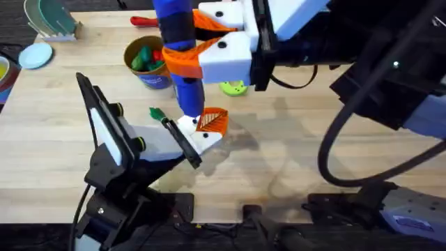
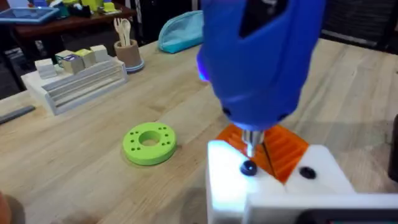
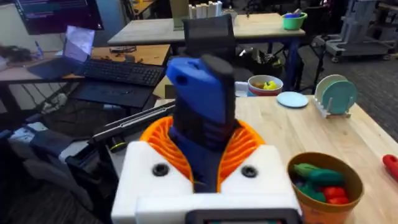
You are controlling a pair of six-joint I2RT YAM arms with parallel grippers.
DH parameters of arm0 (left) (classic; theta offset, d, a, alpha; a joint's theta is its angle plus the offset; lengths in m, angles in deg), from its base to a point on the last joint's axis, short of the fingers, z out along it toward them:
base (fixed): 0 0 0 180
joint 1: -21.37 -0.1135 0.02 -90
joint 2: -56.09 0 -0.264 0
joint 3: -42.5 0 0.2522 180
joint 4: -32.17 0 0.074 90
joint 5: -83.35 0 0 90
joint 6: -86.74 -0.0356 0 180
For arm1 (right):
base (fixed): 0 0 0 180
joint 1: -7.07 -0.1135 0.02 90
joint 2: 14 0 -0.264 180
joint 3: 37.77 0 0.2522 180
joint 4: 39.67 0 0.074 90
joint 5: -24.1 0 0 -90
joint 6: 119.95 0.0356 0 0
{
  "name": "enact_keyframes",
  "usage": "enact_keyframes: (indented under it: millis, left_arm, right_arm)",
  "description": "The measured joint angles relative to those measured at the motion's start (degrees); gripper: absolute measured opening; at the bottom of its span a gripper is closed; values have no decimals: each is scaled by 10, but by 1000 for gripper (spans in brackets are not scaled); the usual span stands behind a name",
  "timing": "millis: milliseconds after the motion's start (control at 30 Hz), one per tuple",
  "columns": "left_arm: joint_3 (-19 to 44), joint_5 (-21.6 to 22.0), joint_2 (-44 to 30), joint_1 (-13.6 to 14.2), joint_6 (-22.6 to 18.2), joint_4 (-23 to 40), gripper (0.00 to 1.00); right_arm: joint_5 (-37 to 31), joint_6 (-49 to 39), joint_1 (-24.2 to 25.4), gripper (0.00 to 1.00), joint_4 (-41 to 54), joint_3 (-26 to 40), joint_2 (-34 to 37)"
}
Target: Pick up the gripper from the table and insert it into the empty holder that is missing its gripper. Then pick up a screw, insert it into the mounting hole, and use the screwdriver to tighten it. Finally, clean up the table by picking up the vegetable and placing it into the bucket.
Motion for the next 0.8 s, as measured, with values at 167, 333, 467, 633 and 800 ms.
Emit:
enact_keyframes:
  millis: [167, 333, 467, 633, 800]
  left_arm:
    - [0, 0, 0, 0, 0, 0, 5]
    - [0, 0, 0, 0, 0, 0, 5]
    - [0, 0, 0, 0, 0, 0, 5]
    - [0, 0, 0, 0, 0, 0, 5]
    - [0, 0, 0, 0, 0, 0, 5]
  right_arm:
    - [0, 0, -1, 141, -2, 0, 0]
    - [0, 0, -3, 141, -2, 0, 0]
    - [-1, 0, -3, 141, -5, 0, 5]
    - [-2, 0, -5, 141, -5, 0, 12]
    - [-2, 0, -5, 141, -5, 0, 12]
